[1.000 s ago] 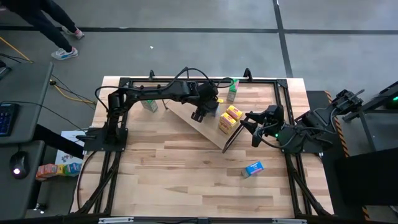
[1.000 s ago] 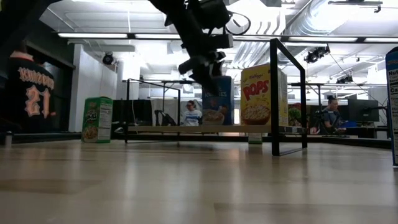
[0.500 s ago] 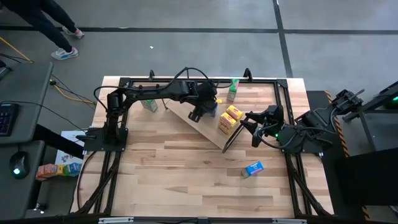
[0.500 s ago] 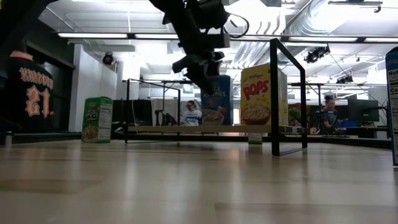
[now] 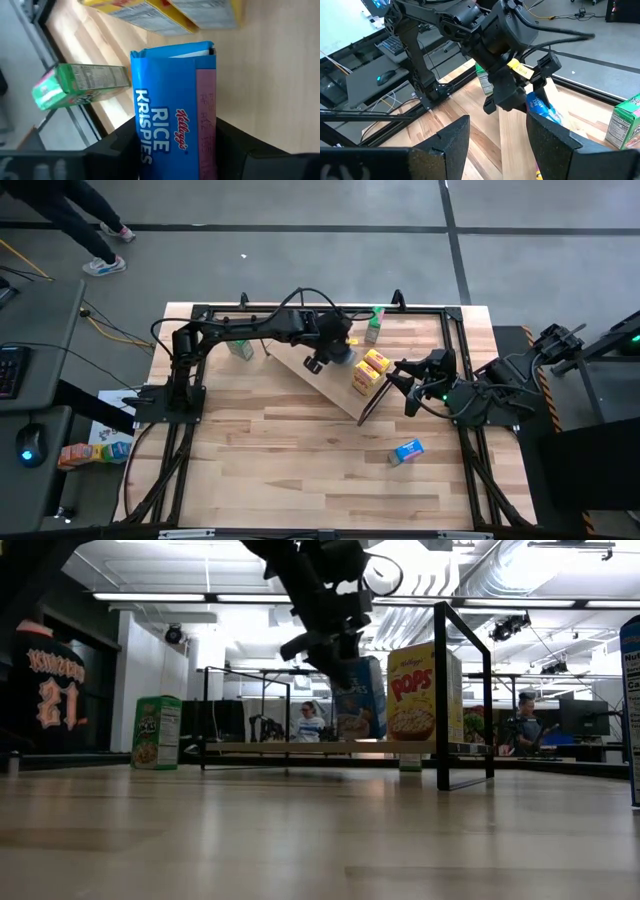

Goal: Stack cereal on shelf
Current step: Put the left blue cereal box on the shelf

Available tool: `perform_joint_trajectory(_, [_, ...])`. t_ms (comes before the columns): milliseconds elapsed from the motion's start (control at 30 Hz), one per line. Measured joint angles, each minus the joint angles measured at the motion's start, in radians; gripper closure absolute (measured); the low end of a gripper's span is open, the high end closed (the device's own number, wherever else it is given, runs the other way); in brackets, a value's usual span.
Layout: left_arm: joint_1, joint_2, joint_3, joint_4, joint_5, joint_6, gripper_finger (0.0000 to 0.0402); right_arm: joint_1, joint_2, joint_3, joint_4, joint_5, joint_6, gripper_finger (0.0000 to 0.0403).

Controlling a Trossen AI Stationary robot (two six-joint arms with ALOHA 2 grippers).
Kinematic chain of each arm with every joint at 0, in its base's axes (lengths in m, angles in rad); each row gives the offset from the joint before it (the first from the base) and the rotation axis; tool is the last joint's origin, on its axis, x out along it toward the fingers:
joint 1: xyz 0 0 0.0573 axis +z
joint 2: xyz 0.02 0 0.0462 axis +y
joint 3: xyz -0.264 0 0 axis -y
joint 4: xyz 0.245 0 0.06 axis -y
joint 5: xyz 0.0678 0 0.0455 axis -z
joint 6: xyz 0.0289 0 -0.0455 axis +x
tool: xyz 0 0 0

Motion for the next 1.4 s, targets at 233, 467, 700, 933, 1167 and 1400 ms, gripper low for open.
perform_joint_trajectory(233, [-0.004, 0.0, 0.0, 0.01, -0.005, -0.047, 0.0231, 0.0, 0.0, 0.0, 0.002, 0.0, 0.0, 0.0214])
perform_joint_trajectory(467, [-0.006, 0.0, 0.0, -0.035, 0.018, -0.065, 0.0231, 0.0, 0.0, 0.0, -0.002, 0.0, 0.0, 0.0214])
perform_joint_trajectory(700, [-0.006, 0.0, 0.0, -0.02, 0.05, -0.065, 0.0231, 0.0, 0.0, 0.0, -0.002, 0.0, 0.0, 0.0214])
perform_joint_trajectory(933, [-0.006, 0.0, 0.0, -0.004, 0.051, -0.064, 0.0231, 0.0, 0.0, 0.0, -0.002, 0.0, 0.001, 0.0214])
perform_joint_trajectory(1167, [-0.009, 0.0, 0.0, -0.004, 0.034, -0.07, 0.0231, 0.0, 0.0, 0.0, -0.002, -0.009, 0.003, 0.0214])
perform_joint_trajectory(1400, [-0.01, 0.0, 0.0, -0.01, 0.011, -0.105, 0.0231, 0.0, 0.0, 0.0, -0.002, -0.013, 0.004, 0.0214])
